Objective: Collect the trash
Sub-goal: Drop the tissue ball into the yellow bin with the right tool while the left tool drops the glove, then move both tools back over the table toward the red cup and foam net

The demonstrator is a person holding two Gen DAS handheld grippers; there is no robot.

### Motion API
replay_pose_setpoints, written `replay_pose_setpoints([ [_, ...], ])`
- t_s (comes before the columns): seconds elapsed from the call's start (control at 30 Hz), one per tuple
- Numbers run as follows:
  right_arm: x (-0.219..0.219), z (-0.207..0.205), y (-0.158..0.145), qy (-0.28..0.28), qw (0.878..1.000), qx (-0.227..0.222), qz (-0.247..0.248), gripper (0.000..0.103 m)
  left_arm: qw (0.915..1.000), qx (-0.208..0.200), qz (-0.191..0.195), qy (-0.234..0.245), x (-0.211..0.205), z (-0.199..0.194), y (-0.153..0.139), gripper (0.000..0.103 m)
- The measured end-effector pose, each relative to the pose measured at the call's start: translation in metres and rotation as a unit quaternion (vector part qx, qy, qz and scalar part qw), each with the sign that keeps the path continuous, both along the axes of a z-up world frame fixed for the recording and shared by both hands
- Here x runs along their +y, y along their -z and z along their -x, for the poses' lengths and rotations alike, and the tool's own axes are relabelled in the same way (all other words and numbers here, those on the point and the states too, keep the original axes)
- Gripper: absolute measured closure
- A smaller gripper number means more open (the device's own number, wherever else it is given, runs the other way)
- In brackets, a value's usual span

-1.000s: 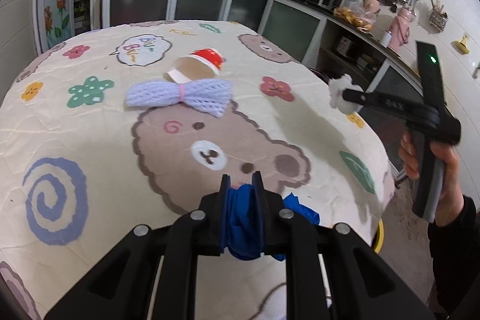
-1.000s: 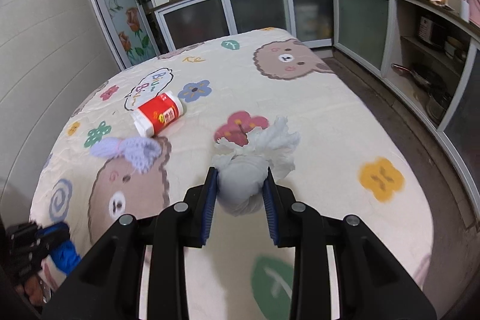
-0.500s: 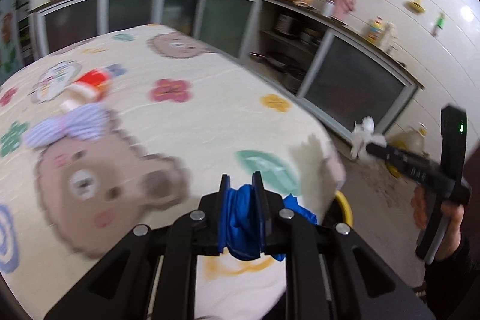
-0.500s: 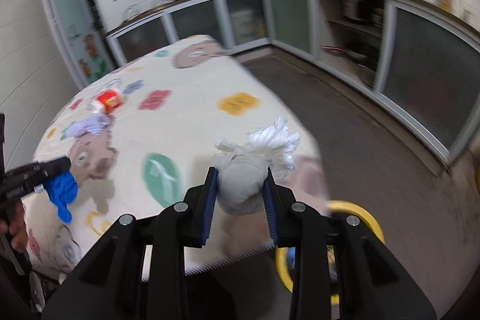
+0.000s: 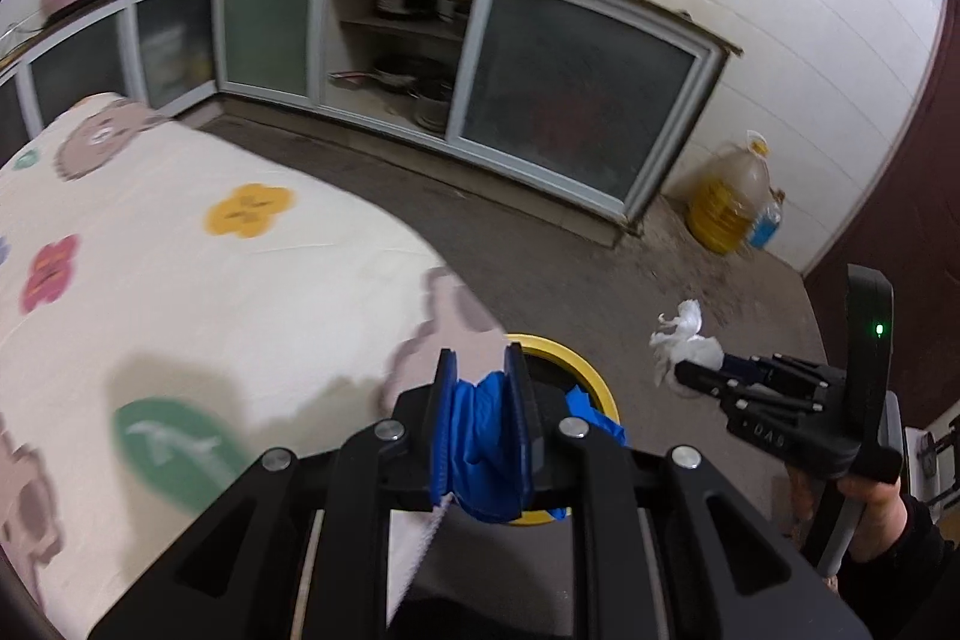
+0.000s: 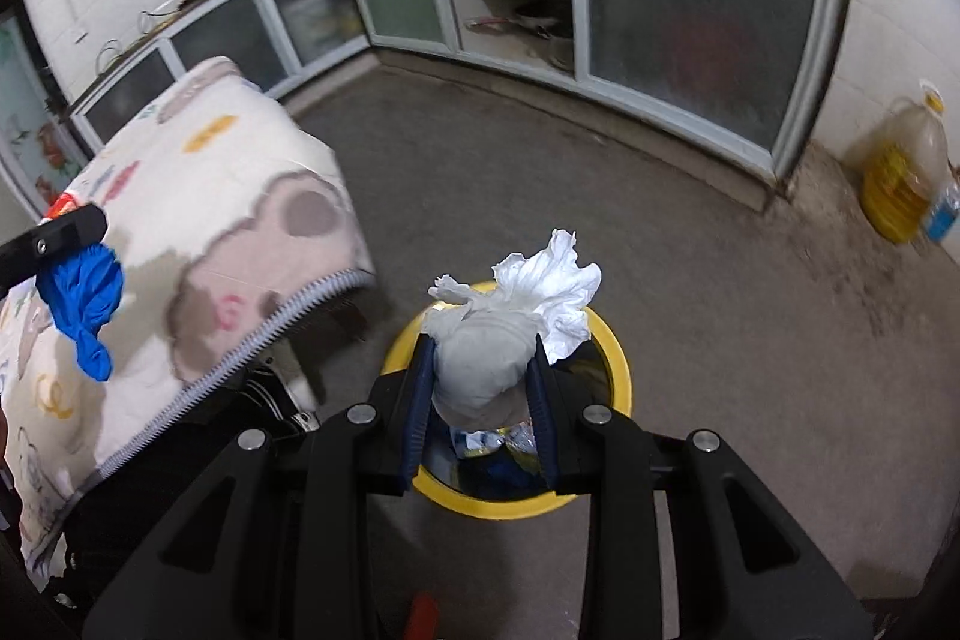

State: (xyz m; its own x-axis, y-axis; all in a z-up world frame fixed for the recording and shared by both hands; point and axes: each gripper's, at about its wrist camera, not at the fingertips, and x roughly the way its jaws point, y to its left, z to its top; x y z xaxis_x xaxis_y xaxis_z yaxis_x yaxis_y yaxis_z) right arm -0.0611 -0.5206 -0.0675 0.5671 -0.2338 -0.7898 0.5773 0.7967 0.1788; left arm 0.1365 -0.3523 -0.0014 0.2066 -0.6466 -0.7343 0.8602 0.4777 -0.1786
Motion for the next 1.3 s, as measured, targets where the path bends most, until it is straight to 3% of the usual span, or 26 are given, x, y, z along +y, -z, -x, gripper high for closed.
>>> replay_pose_setpoints([
  [0.3, -0.021, -0.005, 0.052, 0.021, 0.998, 0.037, -0.039, 0.075, 0.9979, 0.002, -0.059, 0.026, -0.074, 0.011, 0.042, 0.089],
  [0.53, -0.032, -0.018, 0.077, 0.026, 0.996, 0.054, -0.059, 0.073, 0.9978, 0.003, -0.063, 0.022, -0.104, 0.003, 0.048, 0.087],
  [0.57, -0.032, -0.019, 0.078, 0.026, 0.996, 0.054, -0.061, 0.071, 0.9979, 0.004, -0.061, 0.022, -0.107, 0.003, 0.047, 0.082],
  [0.6, -0.033, -0.021, 0.08, 0.025, 0.996, 0.057, -0.066, 0.063, 0.9982, 0.008, -0.055, 0.022, -0.109, 0.003, 0.045, 0.068],
  [0.63, -0.034, -0.02, 0.082, 0.024, 0.996, 0.058, -0.068, 0.051, 0.9987, 0.012, -0.047, 0.018, -0.108, 0.002, 0.041, 0.043],
  [0.7, -0.033, -0.018, 0.082, 0.03, 0.996, 0.058, -0.059, 0.034, 0.9996, 0.011, -0.026, 0.004, -0.103, 0.002, 0.033, 0.019],
  [0.77, -0.033, -0.014, 0.081, 0.037, 0.996, 0.062, -0.046, 0.034, 0.9997, 0.007, -0.024, 0.003, -0.1, 0.005, 0.03, 0.018],
  [1.0, -0.041, 0.011, 0.077, 0.069, 0.995, 0.061, -0.042, 0.034, 0.9982, 0.028, -0.005, -0.054, -0.05, -0.016, 0.019, 0.012],
  [1.2, -0.039, 0.013, 0.052, 0.061, 0.997, 0.026, -0.047, 0.034, 0.9909, 0.018, 0.023, -0.131, 0.039, -0.044, -0.002, 0.009],
  [1.3, -0.029, -0.003, 0.031, 0.031, 0.998, -0.003, -0.061, 0.034, 0.9821, -0.011, 0.031, -0.185, 0.11, -0.059, -0.017, 0.008],
])
